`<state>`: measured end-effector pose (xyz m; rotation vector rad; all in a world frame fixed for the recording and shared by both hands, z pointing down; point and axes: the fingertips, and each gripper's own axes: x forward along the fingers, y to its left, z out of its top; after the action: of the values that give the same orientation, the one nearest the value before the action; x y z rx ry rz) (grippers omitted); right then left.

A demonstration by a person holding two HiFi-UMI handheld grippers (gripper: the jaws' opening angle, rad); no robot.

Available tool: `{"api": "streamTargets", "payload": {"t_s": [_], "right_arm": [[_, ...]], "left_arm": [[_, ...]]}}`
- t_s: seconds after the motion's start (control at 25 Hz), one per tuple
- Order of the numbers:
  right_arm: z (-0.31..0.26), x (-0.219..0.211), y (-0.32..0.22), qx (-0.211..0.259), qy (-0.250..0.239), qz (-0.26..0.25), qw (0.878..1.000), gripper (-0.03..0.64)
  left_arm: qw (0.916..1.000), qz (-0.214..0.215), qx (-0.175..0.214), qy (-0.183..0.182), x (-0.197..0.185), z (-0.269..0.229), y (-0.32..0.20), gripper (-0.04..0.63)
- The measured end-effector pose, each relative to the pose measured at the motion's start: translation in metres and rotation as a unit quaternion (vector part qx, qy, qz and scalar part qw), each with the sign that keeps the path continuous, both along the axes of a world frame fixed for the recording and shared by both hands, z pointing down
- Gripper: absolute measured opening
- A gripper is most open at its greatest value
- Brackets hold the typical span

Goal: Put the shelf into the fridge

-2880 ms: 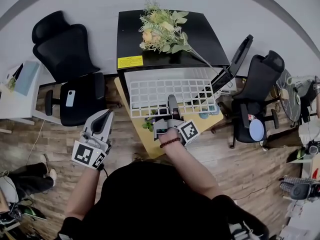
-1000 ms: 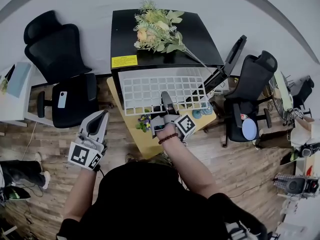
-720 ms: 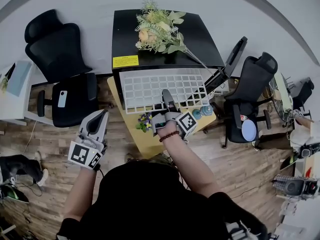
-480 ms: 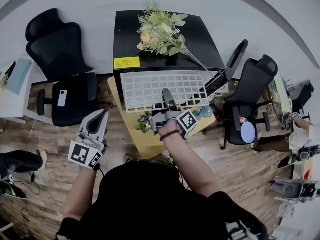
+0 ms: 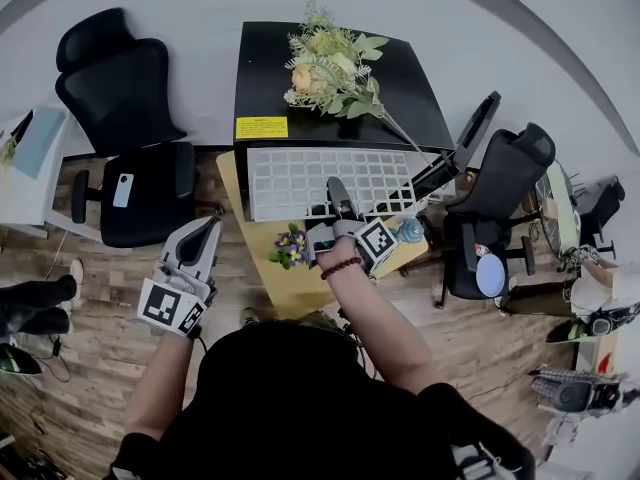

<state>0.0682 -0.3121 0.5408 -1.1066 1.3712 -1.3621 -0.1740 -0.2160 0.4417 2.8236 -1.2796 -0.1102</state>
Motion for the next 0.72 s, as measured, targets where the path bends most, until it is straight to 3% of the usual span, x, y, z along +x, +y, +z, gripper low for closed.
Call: {"api": "streamTargets", "payload": {"t_s": [0.72], "right_arm": [[0.004, -0.001, -0.022, -0.004, -0.003, -0.003, 1.000, 0.041]], "left_arm": [[0.9999, -0.015, 0.001, 0.001, -0.006, 0.001, -0.003, 0.018]]}}
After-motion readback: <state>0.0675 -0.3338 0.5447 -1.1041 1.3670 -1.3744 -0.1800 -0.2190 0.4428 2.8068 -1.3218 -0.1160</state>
